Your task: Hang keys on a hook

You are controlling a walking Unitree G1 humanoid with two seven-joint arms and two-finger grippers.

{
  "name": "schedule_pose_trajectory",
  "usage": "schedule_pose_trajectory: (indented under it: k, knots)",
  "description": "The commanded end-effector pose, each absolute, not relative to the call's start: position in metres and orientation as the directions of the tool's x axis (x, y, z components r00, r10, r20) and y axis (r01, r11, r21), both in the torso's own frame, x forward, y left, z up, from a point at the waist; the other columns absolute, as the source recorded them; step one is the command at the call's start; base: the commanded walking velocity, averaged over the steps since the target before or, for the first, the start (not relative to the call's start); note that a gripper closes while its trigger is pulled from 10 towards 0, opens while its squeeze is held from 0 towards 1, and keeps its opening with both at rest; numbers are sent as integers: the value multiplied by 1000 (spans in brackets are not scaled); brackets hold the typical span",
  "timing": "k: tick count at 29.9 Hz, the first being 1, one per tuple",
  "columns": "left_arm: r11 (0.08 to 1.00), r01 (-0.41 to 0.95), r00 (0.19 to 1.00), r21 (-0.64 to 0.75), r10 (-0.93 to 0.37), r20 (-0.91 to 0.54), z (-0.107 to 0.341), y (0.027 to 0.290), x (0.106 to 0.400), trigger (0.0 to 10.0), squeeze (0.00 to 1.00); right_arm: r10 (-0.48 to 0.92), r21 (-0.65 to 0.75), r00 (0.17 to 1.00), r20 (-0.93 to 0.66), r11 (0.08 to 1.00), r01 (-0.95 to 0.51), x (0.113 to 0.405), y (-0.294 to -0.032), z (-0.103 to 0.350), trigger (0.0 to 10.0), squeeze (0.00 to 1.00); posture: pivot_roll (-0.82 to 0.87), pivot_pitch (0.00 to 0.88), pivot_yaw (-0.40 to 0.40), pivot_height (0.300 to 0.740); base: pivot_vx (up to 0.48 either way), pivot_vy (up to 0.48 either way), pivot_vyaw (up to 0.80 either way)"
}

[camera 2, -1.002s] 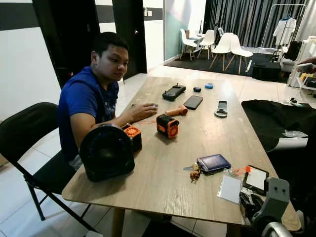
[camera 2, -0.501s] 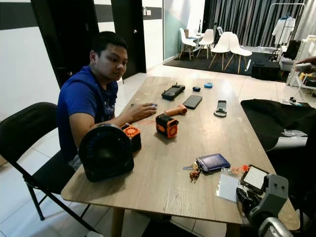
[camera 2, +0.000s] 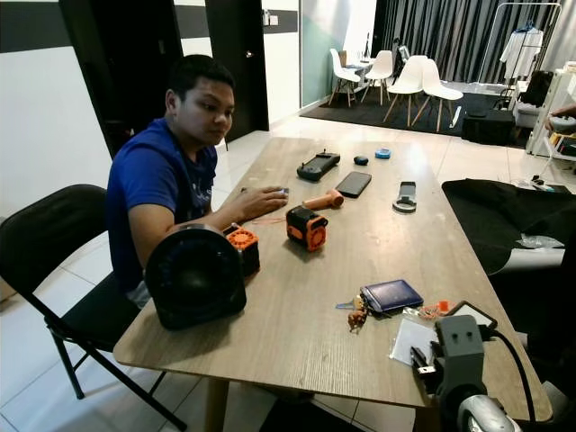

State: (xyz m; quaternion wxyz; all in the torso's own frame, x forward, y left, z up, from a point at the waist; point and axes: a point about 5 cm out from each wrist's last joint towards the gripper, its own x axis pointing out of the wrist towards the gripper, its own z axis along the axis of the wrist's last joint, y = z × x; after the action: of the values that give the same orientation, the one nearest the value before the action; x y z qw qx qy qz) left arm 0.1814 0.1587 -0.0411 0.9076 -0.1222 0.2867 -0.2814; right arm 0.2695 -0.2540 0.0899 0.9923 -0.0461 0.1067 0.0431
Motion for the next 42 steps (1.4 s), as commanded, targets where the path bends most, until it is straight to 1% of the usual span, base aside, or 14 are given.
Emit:
schedule_pose_trajectory:
  k: [1, 8, 12, 17, 20, 24, 25, 26, 29, 38, 42]
  knots:
    - [809, 446, 667, -384, -586, -460, -42, 160, 178, 10000, 0, 82, -100, 963, -256, 989, -111, 265, -255, 81, 10000, 0, 47, 65, 14, 740, 0, 0, 0]
    - [806, 453, 664, -380, -590, -460, -41, 158, 178, 10000, 0, 78, -131, 966, -247, 985, -113, 265, -256, 79, 10000, 0, 46, 65, 14, 740, 0, 0, 0]
    - [805, 458, 661, -377, -592, -460, -41, 158, 179, 10000, 0, 42, -20, 978, -204, 999, -47, 269, -260, 85, 10000, 0, 46, 65, 13, 740, 0, 0, 0]
    - [803, 461, 658, -378, -595, -461, -40, 157, 179, 10000, 0, 67, -36, 971, -228, 996, -77, 271, -258, 82, 10000, 0, 45, 61, 13, 740, 0, 0, 0]
    - [801, 467, 655, -375, -598, -462, -40, 157, 179, 10000, 0, 145, 17, 952, -271, 989, -146, 273, -244, 75, 10000, 0, 46, 56, 12, 740, 0, 0, 0]
    - [801, 469, 655, -373, -598, -461, -39, 156, 179, 10000, 0, 300, 92, 904, -305, 954, -285, 270, -217, 67, 10000, 0, 52, 50, 6, 740, 0, 0, 0]
    - [801, 469, 655, -373, -598, -461, -39, 156, 179, 10000, 0, 300, 92, 904, -305, 954, -285, 270, -217, 67, 10000, 0, 52, 50, 6, 740, 0, 0, 0]
    - [801, 468, 655, -374, -598, -461, -39, 156, 178, 10000, 0, 344, 118, 884, -315, 939, -323, 268, -210, 65, 10000, 0, 55, 49, 6, 740, 0, 0, 0]
    - [801, 467, 656, -376, -598, -460, -39, 156, 178, 10000, 0, 400, 149, 854, -333, 916, -372, 264, -200, 61, 10000, 0, 57, 49, 6, 740, 0, 0, 0]
    - [800, 468, 654, -377, -600, -461, -38, 156, 178, 10000, 0, 455, 179, 819, -348, 890, -418, 260, -191, 59, 10000, 0, 56, 51, 10, 740, 0, 0, 0]
    - [798, 469, 653, -378, -602, -461, -38, 156, 177, 10000, 0, 489, 201, 798, -352, 872, -446, 259, -182, 59, 10000, 0, 53, 54, 11, 740, 0, 0, 0]
